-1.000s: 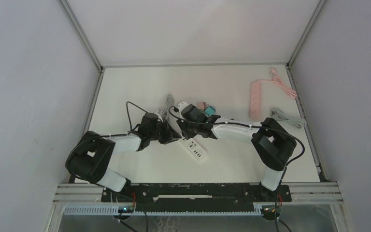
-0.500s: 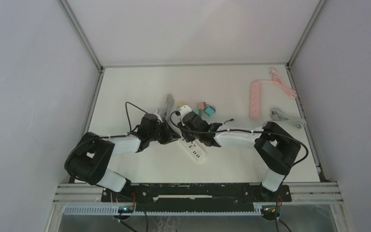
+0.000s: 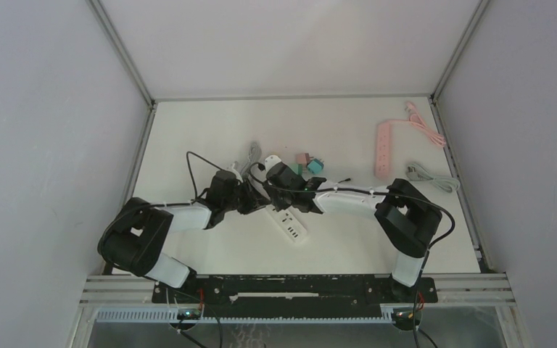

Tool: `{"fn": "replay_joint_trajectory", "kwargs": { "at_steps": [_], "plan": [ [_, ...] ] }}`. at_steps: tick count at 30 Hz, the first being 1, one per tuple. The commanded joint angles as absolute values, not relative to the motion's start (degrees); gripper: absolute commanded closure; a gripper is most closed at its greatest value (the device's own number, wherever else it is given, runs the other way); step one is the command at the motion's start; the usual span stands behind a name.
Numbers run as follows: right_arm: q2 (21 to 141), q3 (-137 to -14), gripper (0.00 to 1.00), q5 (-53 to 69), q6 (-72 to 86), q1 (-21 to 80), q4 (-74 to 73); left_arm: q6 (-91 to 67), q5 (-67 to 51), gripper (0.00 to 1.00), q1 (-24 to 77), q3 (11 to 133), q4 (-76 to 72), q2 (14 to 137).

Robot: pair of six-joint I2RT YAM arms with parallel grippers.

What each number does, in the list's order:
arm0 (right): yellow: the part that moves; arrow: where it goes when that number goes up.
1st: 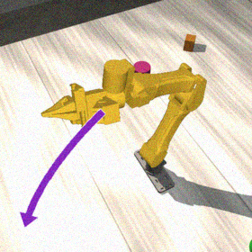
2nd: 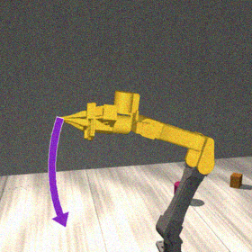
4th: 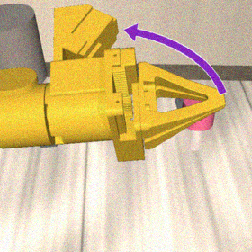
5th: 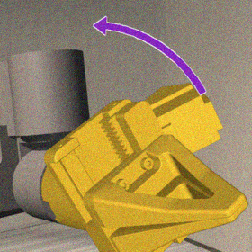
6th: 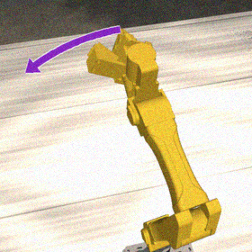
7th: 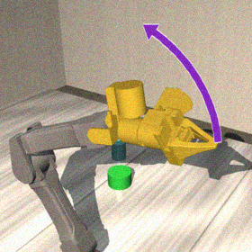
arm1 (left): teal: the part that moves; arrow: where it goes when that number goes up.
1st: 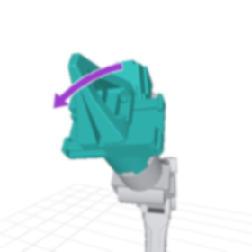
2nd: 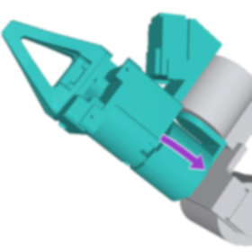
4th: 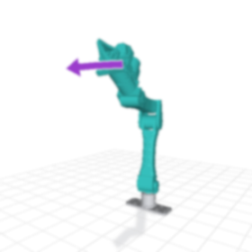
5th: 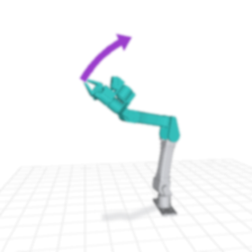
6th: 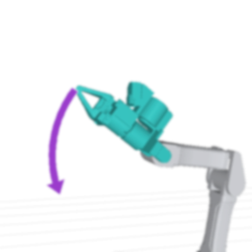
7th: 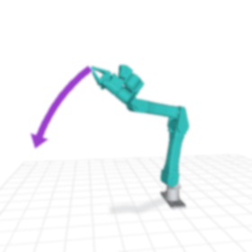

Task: Insert the plug
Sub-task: Insert the plug into the socket.

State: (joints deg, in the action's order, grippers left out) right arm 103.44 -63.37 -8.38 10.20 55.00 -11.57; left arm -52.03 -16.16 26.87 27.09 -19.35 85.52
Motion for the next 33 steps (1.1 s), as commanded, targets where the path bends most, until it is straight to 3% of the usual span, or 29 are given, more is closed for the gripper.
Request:
{"fn": "replay_joint_trajectory", "kwargs": {
  "at_steps": [1,15,23,33],
  "plan": [
    [110.5,-59.7,1.0,-1.7,12.0,56.9,-29.8,-49.3,-12.7,0.7,27.1,25.0,-18.2,88.2],
    [108.8,-53.6,1.0,3.8,20.8,55.4,-27.6,-50.9,-14.6,0.7,27.0,22.3,-23.4,89.1],
    [113.1,-59.2,1.0,-6.5,18.0,62.3,-35.8,-51.6,-15.1,0.7,27.0,21.6,-24.9,88.8],
    [110.1,-55.2,1.0,-2.4,21.3,59.2,-29.5,-51.0,-13.6,0.7,27.0,21.3,-21.8,84.2]
  ]
}}
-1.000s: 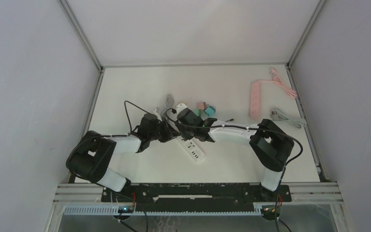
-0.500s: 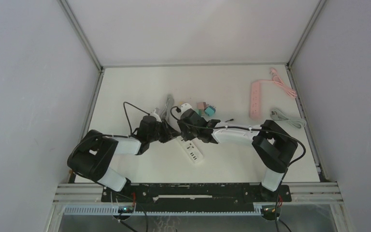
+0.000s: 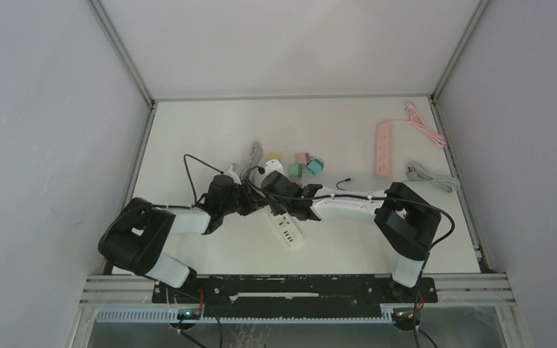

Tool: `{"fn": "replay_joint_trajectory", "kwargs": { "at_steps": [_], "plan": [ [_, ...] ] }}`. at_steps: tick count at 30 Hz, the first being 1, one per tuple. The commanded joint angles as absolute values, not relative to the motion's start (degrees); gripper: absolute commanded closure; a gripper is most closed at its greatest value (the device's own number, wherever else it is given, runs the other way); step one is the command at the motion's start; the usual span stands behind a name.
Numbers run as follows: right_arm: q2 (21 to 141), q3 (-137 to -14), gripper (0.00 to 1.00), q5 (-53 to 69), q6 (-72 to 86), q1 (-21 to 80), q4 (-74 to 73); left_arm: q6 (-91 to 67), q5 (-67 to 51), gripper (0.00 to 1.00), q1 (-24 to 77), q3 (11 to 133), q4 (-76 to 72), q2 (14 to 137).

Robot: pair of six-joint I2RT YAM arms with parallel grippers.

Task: Insert the plug
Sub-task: Insert the plug into the socket.

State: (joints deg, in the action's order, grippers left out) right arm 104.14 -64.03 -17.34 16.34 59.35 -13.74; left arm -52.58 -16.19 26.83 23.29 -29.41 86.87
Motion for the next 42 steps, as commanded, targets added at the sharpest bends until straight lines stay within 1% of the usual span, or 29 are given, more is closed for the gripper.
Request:
{"fn": "replay_joint_trajectory", "kwargs": {
  "at_steps": [1,6,9,12,16,24,27,33,36,40,42],
  "plan": [
    [109.8,-55.1,1.0,-2.3,21.3,58.6,-29.5,-50.9,-13.1,0.7,27.0,21.1,-20.8,82.6],
    [109.5,-55.1,1.0,-3.1,20.7,58.4,-29.5,-50.6,-9.6,0.6,27.1,19.7,-13.9,72.7],
    [109.0,-55.1,1.0,-4.3,20.6,59.0,-29.5,-51.3,-8.0,0.58,27.1,18.4,-11.3,67.1],
    [108.8,-55.5,1.0,-5.9,20.6,60.4,-29.9,-53.0,-8.6,0.55,27.2,17.5,-11.1,65.0],
    [110.4,-56.7,1.0,-7.7,20.6,61.9,-31.1,-55.7,-9.9,0.54,27.4,17.6,-12.9,66.2],
    [110.3,-57.0,1.0,-4.8,22.4,61.4,-30.9,-59.9,-11.6,0.55,30.6,17.9,-17.6,73.3],
    [109.4,-57.8,1.0,-4.3,22.3,61.4,-31.8,-61.2,-12.6,0.57,31.7,18.4,-19.1,76.3],
    [108.6,-61.0,1.0,-4.2,22.3,61.5,-35.3,-62.7,-11.9,0.64,32.0,17.3,-20.7,79.4],
    [107.7,-62.6,0.87,-4.5,22.2,61.4,-37.3,-62.9,-11.3,0.68,32.0,16.8,-20.7,79.6],
    [105.9,-65.4,0.73,-5.6,21.8,61.3,-40.1,-62.1,-10.2,0.7,32.0,16.6,-19.5,79.6],
    [105.0,-67.1,0.63,-6.9,21.6,61.3,-41.1,-61.8,-10.0,0.71,32.0,16.6,-19.2,79.5]
  ]
}}
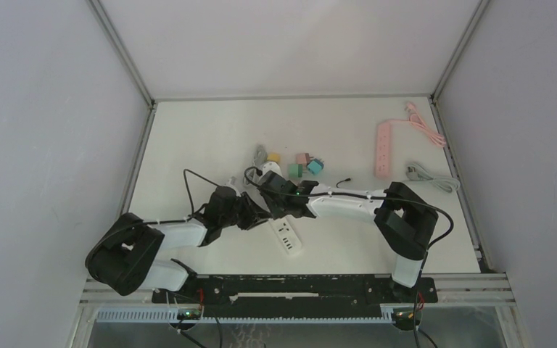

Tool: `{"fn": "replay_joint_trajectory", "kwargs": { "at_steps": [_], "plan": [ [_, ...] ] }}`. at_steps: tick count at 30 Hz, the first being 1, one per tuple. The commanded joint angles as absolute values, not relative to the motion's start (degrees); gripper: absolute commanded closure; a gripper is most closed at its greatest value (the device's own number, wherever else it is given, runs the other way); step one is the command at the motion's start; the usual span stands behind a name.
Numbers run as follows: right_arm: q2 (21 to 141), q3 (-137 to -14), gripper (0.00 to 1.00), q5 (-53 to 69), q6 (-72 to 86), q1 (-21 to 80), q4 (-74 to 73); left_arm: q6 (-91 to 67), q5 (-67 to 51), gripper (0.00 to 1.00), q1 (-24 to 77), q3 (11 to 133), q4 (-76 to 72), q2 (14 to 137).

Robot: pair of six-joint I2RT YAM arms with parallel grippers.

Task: Insert the plug
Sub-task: Insert the plug into the socket, then press the plug into the socket.

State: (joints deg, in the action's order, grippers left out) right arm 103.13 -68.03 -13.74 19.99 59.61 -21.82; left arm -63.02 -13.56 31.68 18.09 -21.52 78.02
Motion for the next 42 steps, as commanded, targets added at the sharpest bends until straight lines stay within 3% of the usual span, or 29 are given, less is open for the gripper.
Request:
{"fn": "replay_joint_trajectory", "kwargs": {
  "at_steps": [1,7,15,25,42],
  "plan": [
    [104.5,-68.0,0.59,-7.1,21.5,61.1,-41.5,-61.6,-9.8,0.71,32.0,16.6,-19.1,79.5],
    [102.9,-73.5,0.43,-7.7,20.6,60.1,-43.0,-60.9,-9.3,0.71,32.0,16.6,-18.3,78.8],
    [100.9,-78.3,0.28,-7.8,19.4,59.5,-44.4,-59.6,-7.4,0.71,32.0,16.7,-15.7,76.2],
    [101.0,-82.8,0.29,-3.5,17.9,55.7,-43.6,-59.3,-7.5,0.71,32.3,17.0,-15.5,75.8],
    [106.6,-85.8,0.39,3.3,16.9,52.3,-40.5,-59.4,-7.8,0.71,32.5,16.5,-16.2,75.7]
  ]
}}
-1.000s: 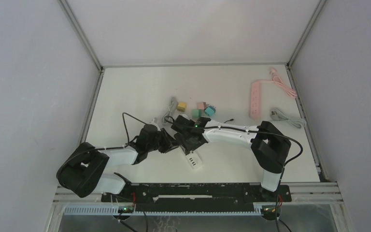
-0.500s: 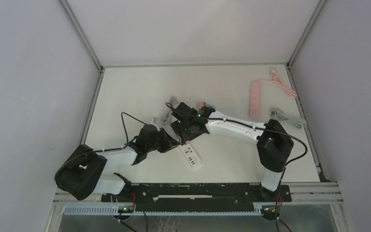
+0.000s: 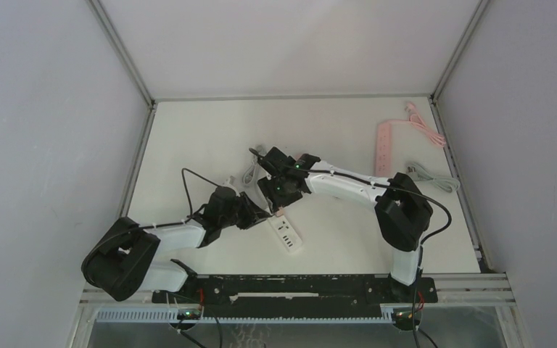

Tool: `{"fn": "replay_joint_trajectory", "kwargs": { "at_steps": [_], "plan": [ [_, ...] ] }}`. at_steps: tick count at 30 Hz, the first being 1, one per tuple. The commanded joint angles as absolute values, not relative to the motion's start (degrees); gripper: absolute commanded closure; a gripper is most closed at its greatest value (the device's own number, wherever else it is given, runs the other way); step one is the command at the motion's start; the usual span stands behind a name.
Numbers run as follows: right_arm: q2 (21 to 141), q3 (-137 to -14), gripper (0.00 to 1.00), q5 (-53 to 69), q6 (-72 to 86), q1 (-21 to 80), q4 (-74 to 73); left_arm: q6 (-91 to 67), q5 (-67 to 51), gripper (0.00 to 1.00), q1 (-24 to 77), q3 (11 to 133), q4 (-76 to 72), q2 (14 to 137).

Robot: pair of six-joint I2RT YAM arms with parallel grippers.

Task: Insert the plug
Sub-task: Press the plug into the socket.

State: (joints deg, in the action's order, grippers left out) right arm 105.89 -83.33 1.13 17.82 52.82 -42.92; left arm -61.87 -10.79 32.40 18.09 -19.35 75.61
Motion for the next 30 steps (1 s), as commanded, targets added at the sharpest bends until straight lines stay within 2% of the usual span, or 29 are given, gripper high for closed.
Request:
{"fn": "replay_joint_trajectory", "kwargs": {
  "at_steps": [1,5,8,16,24,30],
  "plan": [
    [107.0,-86.0,0.4,3.5,16.9,52.2,-40.5,-59.5,-7.8,0.71,32.5,16.5,-16.4,75.9],
    [108.1,-86.7,0.47,3.8,16.7,52.0,-40.7,-59.6,-8.0,0.72,32.5,16.4,-16.8,76.3],
    [108.6,-86.9,0.58,4.1,16.4,52.0,-41.0,-59.7,-8.0,0.72,32.5,16.3,-16.9,76.4],
    [110.6,-87.3,1.0,0.0,15.7,53.8,-44.5,-59.7,-7.9,0.72,32.5,16.3,-16.9,76.4],
    [115.8,-88.9,1.0,-7.3,14.4,57.7,-50.9,-59.9,-7.6,0.72,32.5,16.3,-16.9,76.5],
    [112.8,-81.2,1.0,-7.0,15.9,56.2,-47.4,-60.0,-7.6,0.72,32.5,16.2,-16.9,76.7]
  ]
}}
